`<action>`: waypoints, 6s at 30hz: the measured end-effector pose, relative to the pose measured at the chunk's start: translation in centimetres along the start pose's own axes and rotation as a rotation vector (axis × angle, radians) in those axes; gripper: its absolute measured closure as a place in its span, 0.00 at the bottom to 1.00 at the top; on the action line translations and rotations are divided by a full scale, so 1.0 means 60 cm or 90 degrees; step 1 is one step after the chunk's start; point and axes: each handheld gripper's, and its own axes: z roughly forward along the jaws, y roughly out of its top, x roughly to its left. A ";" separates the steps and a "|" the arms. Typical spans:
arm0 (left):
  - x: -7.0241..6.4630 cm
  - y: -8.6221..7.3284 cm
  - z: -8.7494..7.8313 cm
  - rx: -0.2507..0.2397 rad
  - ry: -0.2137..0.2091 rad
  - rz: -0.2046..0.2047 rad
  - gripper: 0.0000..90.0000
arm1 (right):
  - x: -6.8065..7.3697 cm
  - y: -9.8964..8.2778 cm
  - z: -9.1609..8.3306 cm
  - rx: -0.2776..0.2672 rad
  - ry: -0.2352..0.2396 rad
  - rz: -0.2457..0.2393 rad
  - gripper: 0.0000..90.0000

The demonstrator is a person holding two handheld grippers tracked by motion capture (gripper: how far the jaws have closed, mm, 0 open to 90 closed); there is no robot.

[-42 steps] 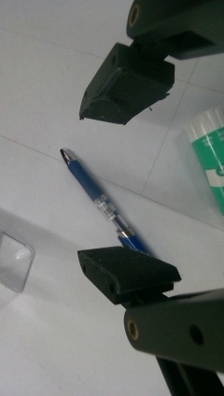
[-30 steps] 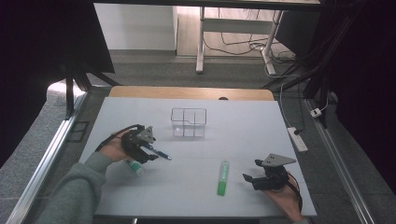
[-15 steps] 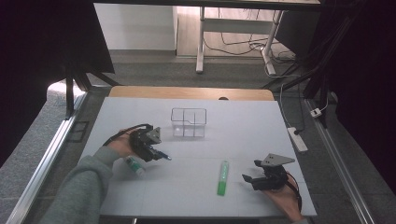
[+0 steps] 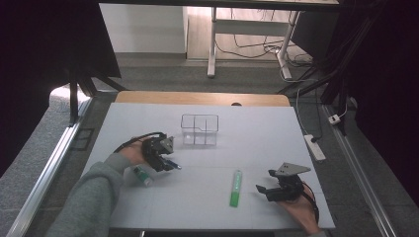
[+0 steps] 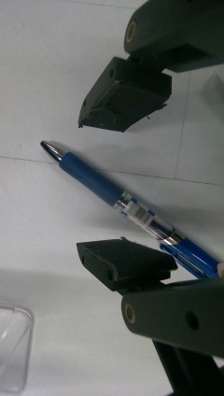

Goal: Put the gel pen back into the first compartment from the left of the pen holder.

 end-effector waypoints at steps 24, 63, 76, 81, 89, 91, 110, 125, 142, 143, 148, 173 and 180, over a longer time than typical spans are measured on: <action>0.034 -0.026 0.008 0.040 -0.053 0.053 0.60 | -0.001 -0.001 0.005 0.008 0.003 0.002 0.24; 0.026 -0.033 -0.047 -0.033 0.046 0.055 0.88 | 0.000 0.001 0.001 0.004 -0.001 0.000 0.24; 0.004 -0.051 -0.081 -0.100 0.119 0.003 0.88 | 0.000 0.001 -0.001 -0.003 -0.002 0.000 0.24; 0.002 -0.058 -0.087 -0.117 0.141 -0.021 0.88 | 0.000 0.002 -0.003 -0.006 -0.005 0.000 0.24; -0.004 -0.064 -0.097 -0.150 0.164 -0.051 0.88 | 0.000 0.002 -0.004 -0.007 -0.007 0.000 0.24; -0.005 -0.065 -0.099 -0.156 0.169 -0.057 0.88 | 0.000 0.002 -0.004 -0.007 -0.007 0.000 0.24; -0.019 -0.053 -0.129 -0.271 0.202 -0.117 0.88 | 0.000 0.001 -0.005 -0.008 -0.010 0.000 0.24; -0.018 -0.038 -0.144 -0.341 0.215 -0.141 0.88 | -0.001 0.001 -0.006 -0.008 -0.011 0.001 0.25; -0.010 0.002 -0.165 -0.399 0.231 -0.146 0.88 | -0.001 0.001 -0.006 -0.008 -0.013 -0.001 0.25; -0.009 0.004 -0.166 -0.402 0.230 -0.147 0.88 | -0.001 0.001 -0.006 -0.008 -0.013 -0.001 0.25; -0.003 0.011 -0.171 -0.419 0.231 -0.155 0.88 | -0.002 0.001 -0.006 -0.009 -0.013 -0.001 0.25; 0.036 0.064 -0.172 -0.457 0.243 -0.179 0.88 | -0.002 0.000 -0.005 -0.008 -0.012 -0.001 0.25; 0.046 0.075 -0.157 -0.461 0.233 -0.190 0.88 | -0.003 0.000 -0.005 -0.007 -0.010 -0.001 0.25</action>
